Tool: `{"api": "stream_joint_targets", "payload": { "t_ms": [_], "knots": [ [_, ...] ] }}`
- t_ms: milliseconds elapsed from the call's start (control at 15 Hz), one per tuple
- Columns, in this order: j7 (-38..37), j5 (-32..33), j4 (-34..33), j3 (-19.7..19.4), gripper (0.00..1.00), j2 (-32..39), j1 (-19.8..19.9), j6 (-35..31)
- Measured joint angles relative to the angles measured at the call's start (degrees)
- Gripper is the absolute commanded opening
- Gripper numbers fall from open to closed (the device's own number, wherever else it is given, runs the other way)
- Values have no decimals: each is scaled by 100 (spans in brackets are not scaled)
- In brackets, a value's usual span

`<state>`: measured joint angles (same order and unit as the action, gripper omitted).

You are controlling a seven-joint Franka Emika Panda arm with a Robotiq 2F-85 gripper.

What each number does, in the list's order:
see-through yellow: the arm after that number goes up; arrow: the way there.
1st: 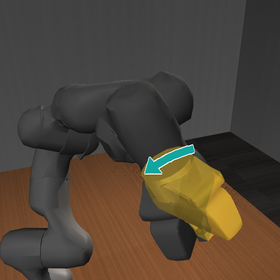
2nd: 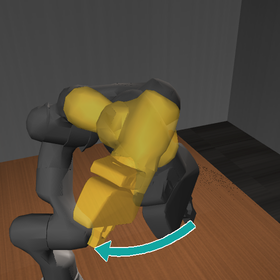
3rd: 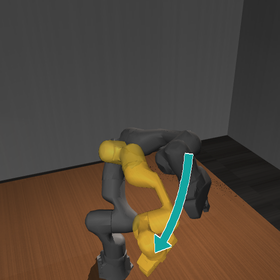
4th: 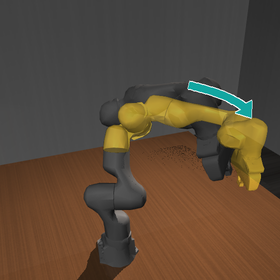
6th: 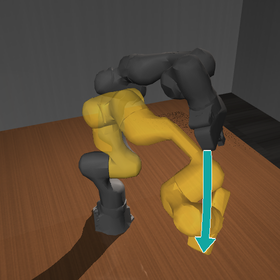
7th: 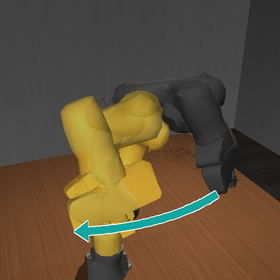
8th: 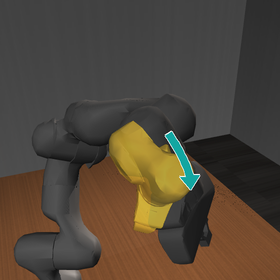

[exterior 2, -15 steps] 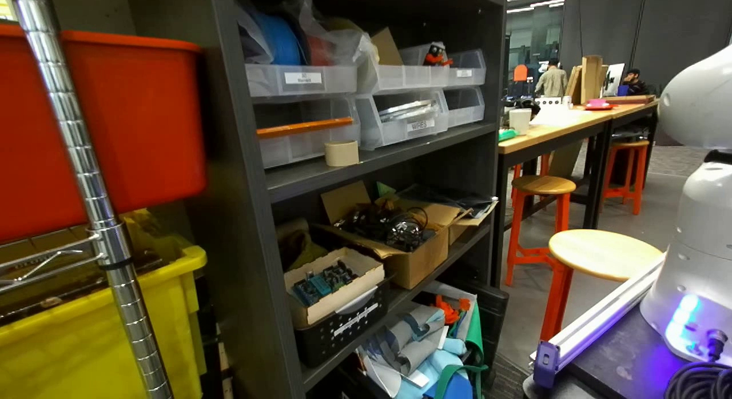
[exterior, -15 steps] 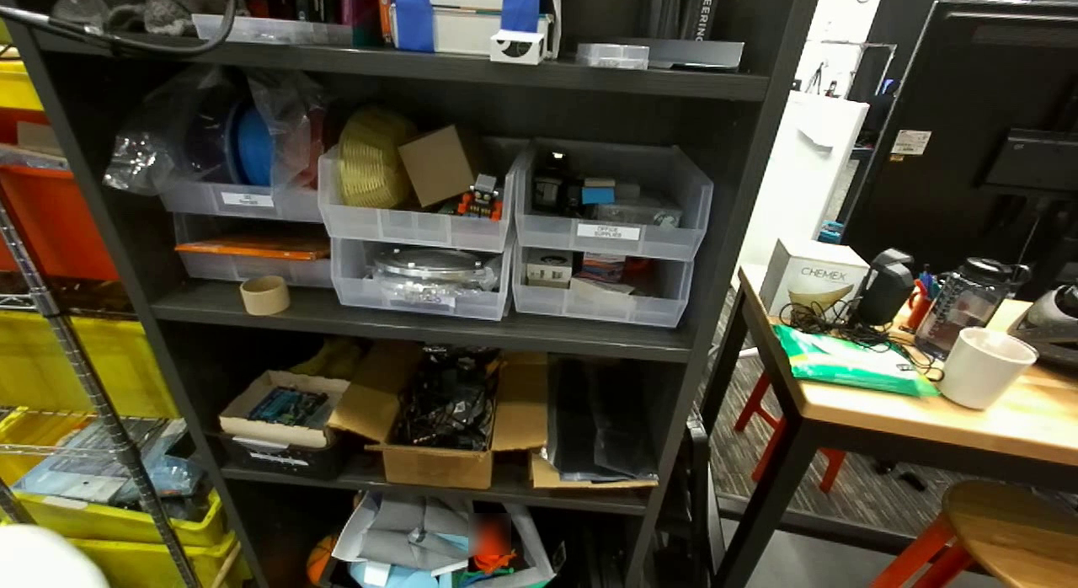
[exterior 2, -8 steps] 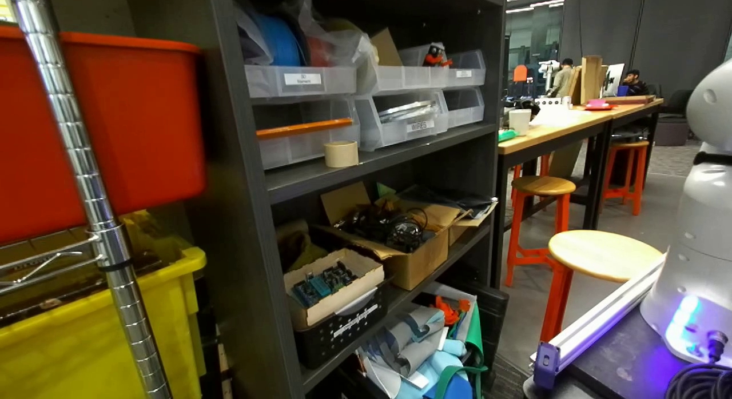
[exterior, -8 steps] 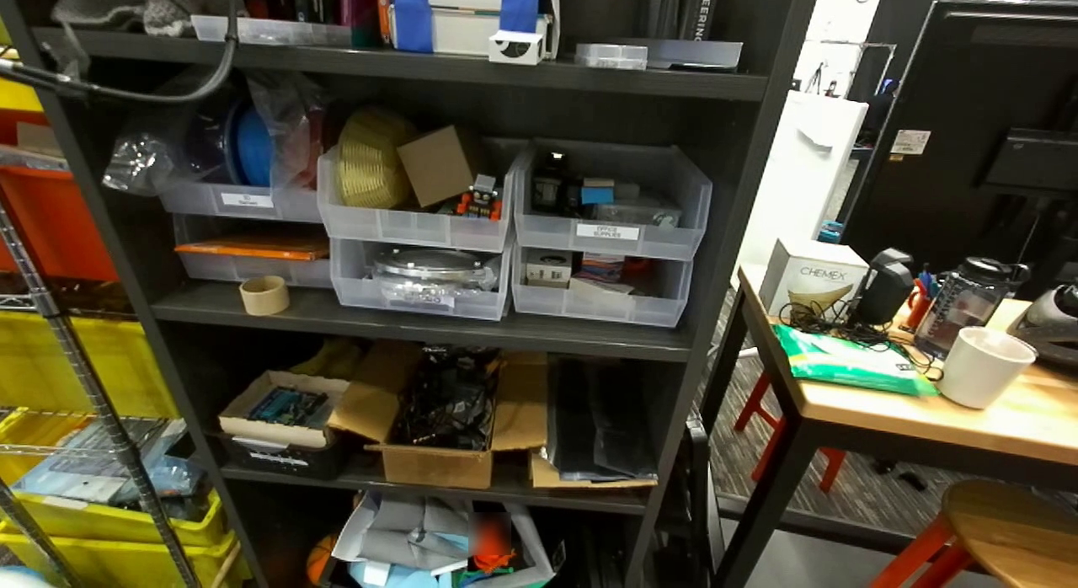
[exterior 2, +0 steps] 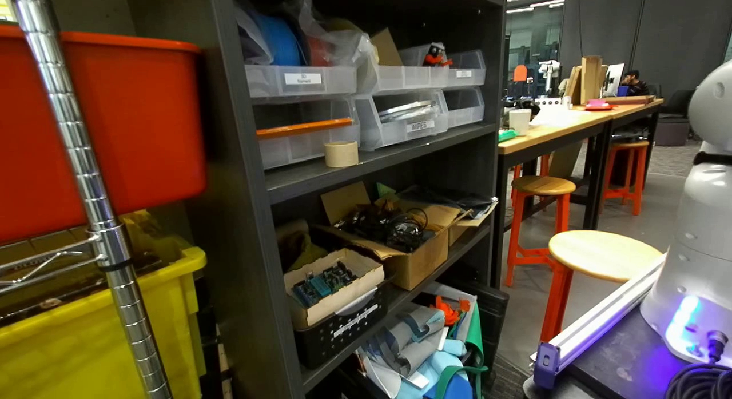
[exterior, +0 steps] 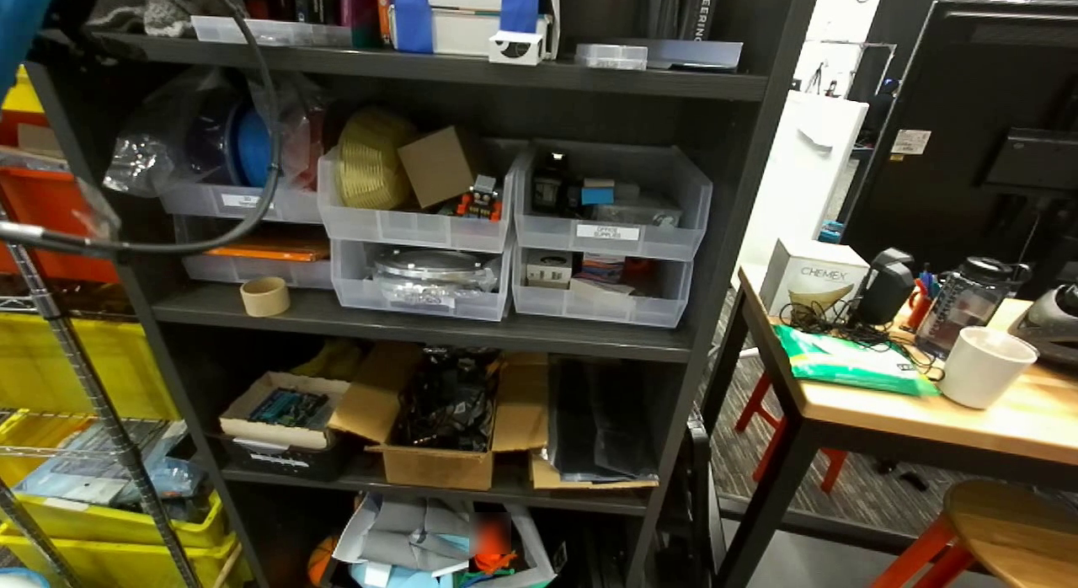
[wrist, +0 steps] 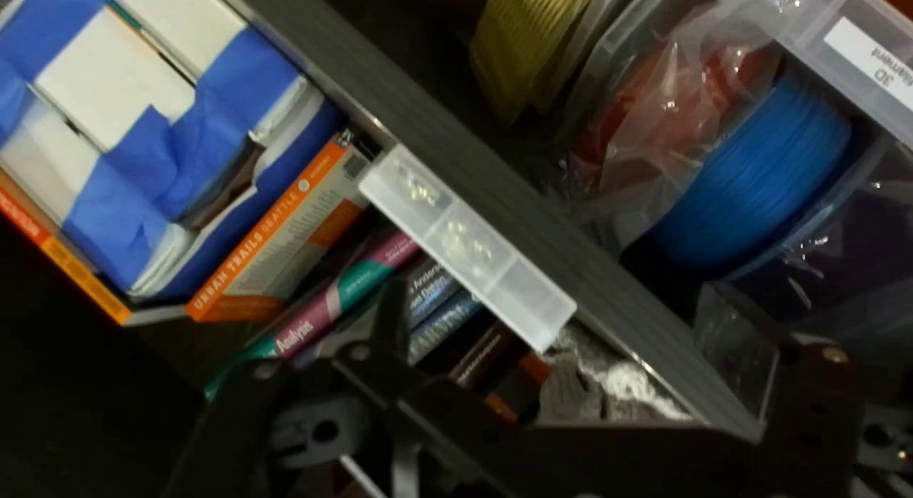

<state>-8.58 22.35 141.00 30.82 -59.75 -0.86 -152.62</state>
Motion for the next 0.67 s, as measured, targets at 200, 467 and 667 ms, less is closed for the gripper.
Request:
{"api": "stream_joint_targets", "payload": {
  "t_ms": [200,467,667],
  "knots": [
    [-323,-3,603,30,100,-261,241,-273],
    [-708,-56,1209,107,100,-419,650,-716],
    [-786,-133,1453,214,100,-432,981,-1009]
  ]
}}
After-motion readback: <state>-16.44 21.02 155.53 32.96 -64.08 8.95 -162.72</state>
